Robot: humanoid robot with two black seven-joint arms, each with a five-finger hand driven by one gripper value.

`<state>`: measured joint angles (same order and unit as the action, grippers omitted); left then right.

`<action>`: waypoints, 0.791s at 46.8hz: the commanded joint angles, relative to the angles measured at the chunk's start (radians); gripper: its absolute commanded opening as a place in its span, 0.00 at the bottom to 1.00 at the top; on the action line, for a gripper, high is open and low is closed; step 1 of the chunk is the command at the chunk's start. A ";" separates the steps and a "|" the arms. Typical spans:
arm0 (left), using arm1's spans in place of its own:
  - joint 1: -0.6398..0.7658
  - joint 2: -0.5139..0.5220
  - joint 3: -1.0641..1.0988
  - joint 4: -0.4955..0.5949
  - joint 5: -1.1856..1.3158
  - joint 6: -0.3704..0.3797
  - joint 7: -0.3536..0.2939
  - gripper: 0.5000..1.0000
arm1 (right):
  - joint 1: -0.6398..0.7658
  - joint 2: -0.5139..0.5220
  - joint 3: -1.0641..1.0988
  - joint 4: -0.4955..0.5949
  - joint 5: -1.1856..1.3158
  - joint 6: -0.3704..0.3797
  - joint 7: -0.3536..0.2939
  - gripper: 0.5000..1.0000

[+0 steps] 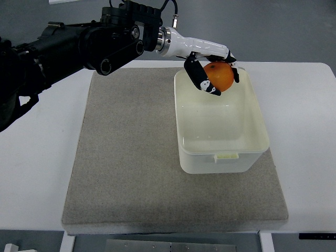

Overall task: Put orange in box with left hand
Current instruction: 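Lower the orange into the white box and open the left hand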

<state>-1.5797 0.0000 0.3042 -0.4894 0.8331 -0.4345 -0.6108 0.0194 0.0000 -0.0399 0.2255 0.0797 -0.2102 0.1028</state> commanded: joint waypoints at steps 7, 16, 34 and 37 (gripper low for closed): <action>-0.011 0.000 0.030 0.000 0.096 0.008 0.000 0.00 | -0.001 0.000 0.000 0.000 0.000 0.000 0.000 0.89; -0.046 0.000 0.030 -0.012 0.187 0.010 0.000 0.00 | 0.001 0.000 0.000 0.000 0.000 0.000 0.000 0.89; -0.077 0.000 0.029 -0.089 0.324 0.220 0.000 0.00 | -0.001 0.000 0.000 0.000 0.000 0.000 0.000 0.89; -0.075 0.000 0.030 -0.101 0.328 0.238 0.000 0.00 | 0.001 0.000 0.000 0.000 0.000 0.000 0.000 0.89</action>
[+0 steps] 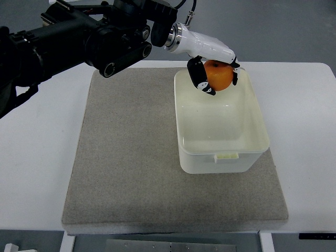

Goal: Put orange in box with left hand

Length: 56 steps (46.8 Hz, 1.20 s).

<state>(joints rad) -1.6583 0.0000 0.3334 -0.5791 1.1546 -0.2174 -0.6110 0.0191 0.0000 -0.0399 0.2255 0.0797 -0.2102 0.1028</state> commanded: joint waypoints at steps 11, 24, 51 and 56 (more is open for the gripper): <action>0.005 0.000 0.001 -0.030 0.008 0.046 0.000 0.00 | 0.001 0.000 0.000 0.000 0.000 0.000 0.000 0.89; 0.014 0.000 -0.002 -0.044 -0.013 0.050 0.000 0.16 | 0.001 0.000 0.000 0.000 0.000 0.000 0.000 0.89; 0.017 0.000 -0.005 -0.085 -0.016 0.049 0.000 0.71 | -0.001 0.000 0.000 0.000 0.000 0.000 0.000 0.89; 0.015 0.000 -0.010 -0.079 -0.018 0.050 0.000 0.71 | 0.001 0.000 0.000 0.000 0.000 0.000 0.000 0.89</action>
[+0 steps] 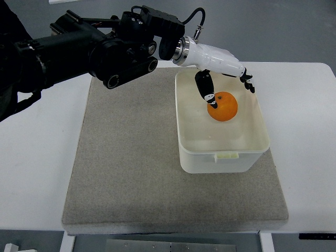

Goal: Put orange in box with left hand

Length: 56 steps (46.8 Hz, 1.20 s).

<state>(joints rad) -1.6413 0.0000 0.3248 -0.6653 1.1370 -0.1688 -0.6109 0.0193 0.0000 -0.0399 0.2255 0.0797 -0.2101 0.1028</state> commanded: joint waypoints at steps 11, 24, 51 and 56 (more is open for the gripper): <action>0.003 0.000 0.002 0.101 0.003 0.011 0.000 0.71 | 0.001 0.000 0.000 0.000 -0.001 0.000 0.000 0.89; 0.038 0.000 0.039 0.357 0.021 0.009 0.000 0.71 | 0.001 0.000 0.000 0.000 0.000 0.000 0.000 0.89; 0.248 0.000 0.238 0.684 0.009 0.150 0.000 0.72 | -0.001 0.000 0.000 0.000 0.000 0.000 0.000 0.89; 0.305 0.000 0.235 0.740 0.004 0.176 0.000 0.72 | 0.001 0.000 0.000 0.000 0.000 0.000 0.000 0.89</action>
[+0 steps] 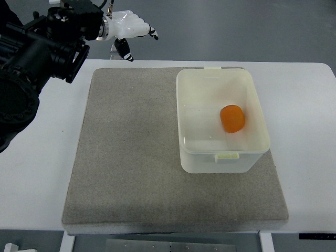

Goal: Put orange in box with left hand

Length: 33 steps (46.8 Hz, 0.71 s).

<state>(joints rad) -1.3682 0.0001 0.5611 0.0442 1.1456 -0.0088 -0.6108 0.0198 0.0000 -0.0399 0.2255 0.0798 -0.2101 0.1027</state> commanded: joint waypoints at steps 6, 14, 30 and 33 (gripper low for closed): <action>0.050 0.000 -0.020 0.040 -0.026 0.036 0.000 0.71 | -0.001 0.000 0.000 0.000 0.000 0.000 0.000 0.89; 0.047 0.000 -0.020 0.040 -0.183 0.044 0.000 0.71 | 0.000 0.000 0.000 0.000 0.000 0.000 0.000 0.89; 0.032 0.014 -0.044 0.042 -0.730 0.032 0.000 0.71 | -0.001 0.000 0.000 0.000 0.000 0.000 0.000 0.89; 0.041 0.024 -0.090 0.042 -0.837 0.044 0.000 0.70 | 0.000 0.000 0.000 0.000 0.000 0.000 0.000 0.89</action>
<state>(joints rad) -1.3358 0.0137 0.5148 0.0866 0.4185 0.0241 -0.6107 0.0193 0.0000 -0.0399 0.2255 0.0797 -0.2101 0.1028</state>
